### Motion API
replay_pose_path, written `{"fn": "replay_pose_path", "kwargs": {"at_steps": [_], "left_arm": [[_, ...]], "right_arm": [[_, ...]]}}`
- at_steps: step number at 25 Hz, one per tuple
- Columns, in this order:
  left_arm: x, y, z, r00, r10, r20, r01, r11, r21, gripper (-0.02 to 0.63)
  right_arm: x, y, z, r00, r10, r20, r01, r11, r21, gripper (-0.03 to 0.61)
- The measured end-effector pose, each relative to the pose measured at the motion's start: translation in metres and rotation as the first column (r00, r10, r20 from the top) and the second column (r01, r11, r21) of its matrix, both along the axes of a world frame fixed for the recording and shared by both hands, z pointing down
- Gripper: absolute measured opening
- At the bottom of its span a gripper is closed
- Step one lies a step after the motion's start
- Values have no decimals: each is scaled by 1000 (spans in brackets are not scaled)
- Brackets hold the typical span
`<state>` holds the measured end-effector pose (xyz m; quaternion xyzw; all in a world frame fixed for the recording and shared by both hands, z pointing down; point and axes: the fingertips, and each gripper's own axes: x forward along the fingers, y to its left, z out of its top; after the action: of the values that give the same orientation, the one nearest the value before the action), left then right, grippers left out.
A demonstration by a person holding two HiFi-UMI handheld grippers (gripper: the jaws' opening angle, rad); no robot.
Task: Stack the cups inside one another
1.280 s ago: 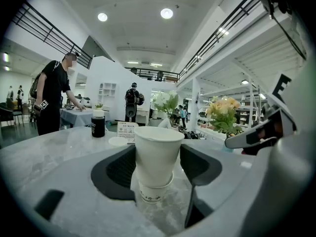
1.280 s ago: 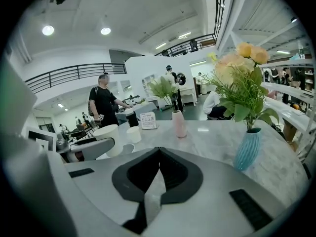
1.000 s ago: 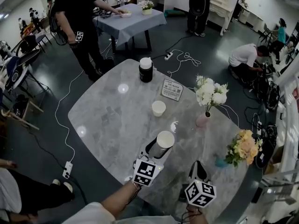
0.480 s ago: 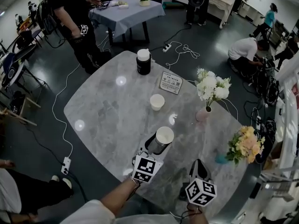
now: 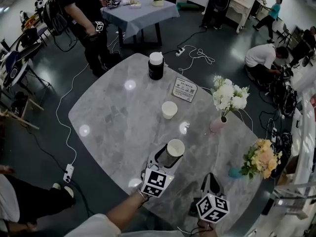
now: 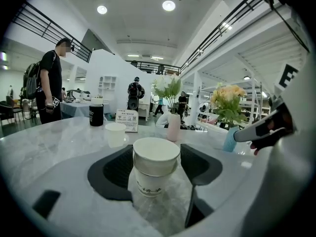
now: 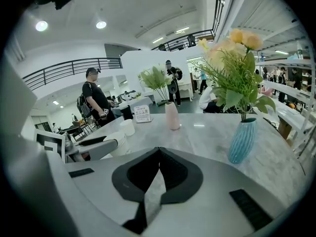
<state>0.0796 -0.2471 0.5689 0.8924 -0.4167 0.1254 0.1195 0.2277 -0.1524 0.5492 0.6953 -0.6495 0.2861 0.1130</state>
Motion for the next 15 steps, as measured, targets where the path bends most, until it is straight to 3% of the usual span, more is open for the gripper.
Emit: {"fn": "replay_pose_path", "kwargs": {"at_steps": [15], "left_arm": [[-14, 13, 0, 1000, -30, -8, 30, 1000, -9, 299]], "right_arm": [[-10, 2, -2, 1000, -19, 9, 19, 1000, 11, 6]]}}
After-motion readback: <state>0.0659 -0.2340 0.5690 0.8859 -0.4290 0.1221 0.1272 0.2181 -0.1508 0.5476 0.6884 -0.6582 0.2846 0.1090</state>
